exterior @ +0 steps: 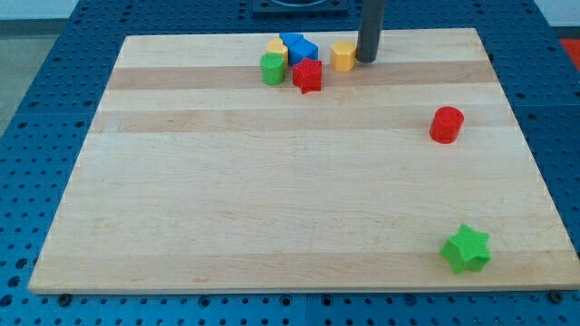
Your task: Push the red circle above the green star
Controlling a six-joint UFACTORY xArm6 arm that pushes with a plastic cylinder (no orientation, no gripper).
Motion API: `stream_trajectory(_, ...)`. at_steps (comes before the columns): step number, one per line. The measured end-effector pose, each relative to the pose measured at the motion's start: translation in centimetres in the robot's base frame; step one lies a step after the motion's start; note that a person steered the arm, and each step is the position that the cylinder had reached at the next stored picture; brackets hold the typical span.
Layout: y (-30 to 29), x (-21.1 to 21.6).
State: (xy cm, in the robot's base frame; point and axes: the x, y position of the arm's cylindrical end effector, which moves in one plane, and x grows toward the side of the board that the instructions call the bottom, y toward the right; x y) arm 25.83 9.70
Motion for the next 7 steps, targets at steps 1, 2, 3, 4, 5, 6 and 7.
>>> stream_trajectory(1, -1.3, 0.1)
stream_trajectory(2, -2.5, 0.1)
stream_trajectory(3, -2.7, 0.1)
stream_trajectory(4, 4.4, 0.1)
stream_trajectory(5, 6.9, 0.5)
stream_trajectory(6, 8.7, 2.1)
stream_trajectory(7, 10.7, 5.4)
